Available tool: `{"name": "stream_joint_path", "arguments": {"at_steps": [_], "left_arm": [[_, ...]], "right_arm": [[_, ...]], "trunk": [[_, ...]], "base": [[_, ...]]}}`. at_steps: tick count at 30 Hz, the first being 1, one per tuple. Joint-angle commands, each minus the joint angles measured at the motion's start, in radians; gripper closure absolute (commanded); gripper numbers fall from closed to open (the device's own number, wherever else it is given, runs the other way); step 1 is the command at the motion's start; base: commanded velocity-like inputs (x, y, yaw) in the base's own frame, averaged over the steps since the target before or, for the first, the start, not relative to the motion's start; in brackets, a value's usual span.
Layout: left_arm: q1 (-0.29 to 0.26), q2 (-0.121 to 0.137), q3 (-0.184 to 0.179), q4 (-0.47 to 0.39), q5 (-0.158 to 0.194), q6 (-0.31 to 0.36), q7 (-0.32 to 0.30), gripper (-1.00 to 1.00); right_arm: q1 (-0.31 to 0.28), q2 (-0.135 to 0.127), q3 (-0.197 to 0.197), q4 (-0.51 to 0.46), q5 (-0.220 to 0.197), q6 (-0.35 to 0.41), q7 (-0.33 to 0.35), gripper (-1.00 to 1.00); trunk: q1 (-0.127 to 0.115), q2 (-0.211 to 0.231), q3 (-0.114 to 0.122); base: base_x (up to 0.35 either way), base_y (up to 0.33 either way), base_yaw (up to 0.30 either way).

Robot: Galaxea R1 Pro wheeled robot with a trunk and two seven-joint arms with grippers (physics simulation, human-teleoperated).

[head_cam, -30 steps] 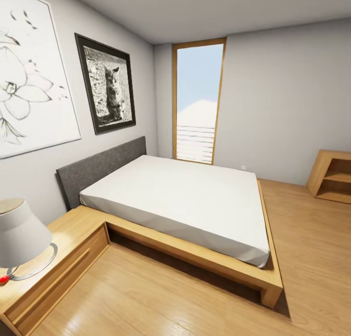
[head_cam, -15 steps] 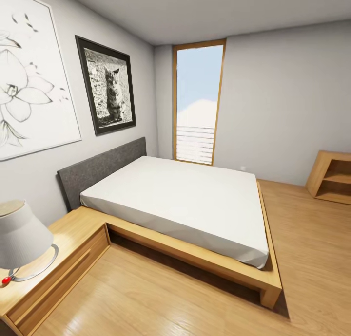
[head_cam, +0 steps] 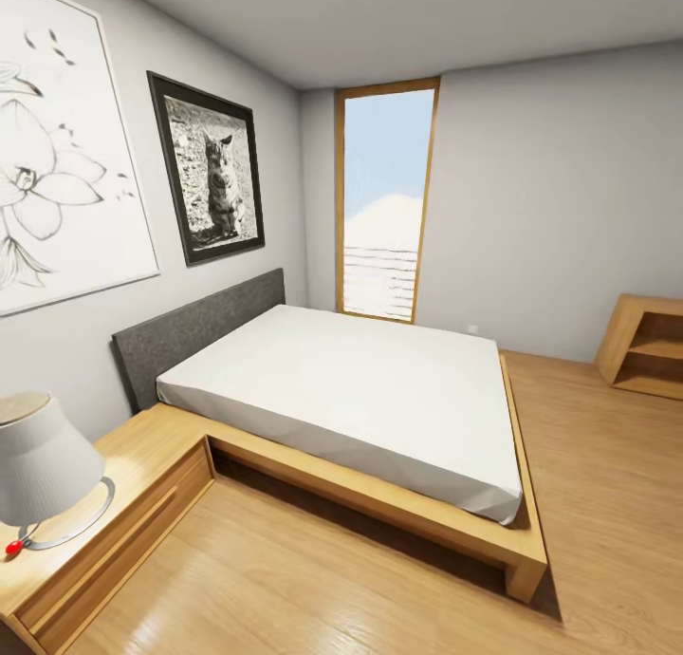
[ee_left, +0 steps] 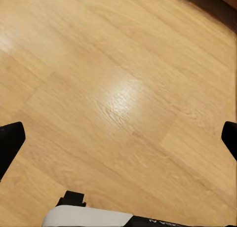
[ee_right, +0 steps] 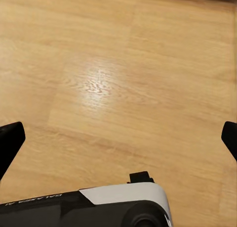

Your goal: In the bedroom, organize the workspace by keeping the computer under the desk, ensuring the monitor is on the desk, placing the keyboard on the desk next to the monitor, placing the mouse on the desk next to the keyboard, moving the folder from the swivel chair onto the desk next to the mouse, stacking the notebook on top of the folder with the pen on top of the notebook, and positioning the swivel chair next to the desk.

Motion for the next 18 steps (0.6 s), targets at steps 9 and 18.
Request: {"name": "stream_joint_path", "arguments": {"at_steps": [9, 18], "left_arm": [[0.0, -0.002, -0.005, -0.001, 0.004, -0.006, -0.003, -1.0], [0.0, 0.003, -0.018, 0.081, 0.004, -0.008, -0.006, -1.0]], "right_arm": [[-0.001, -0.001, -0.017, -0.004, -0.008, -0.011, -0.003, -1.0], [-0.001, -0.002, -0.025, -0.006, -0.009, -0.046, -0.003, -1.0]], "trunk": [[0.0, -0.001, -0.001], [0.0, -0.001, -0.001]], "base": [[0.0, 0.0, 0.0], [0.0, 0.0, 0.0]]}}
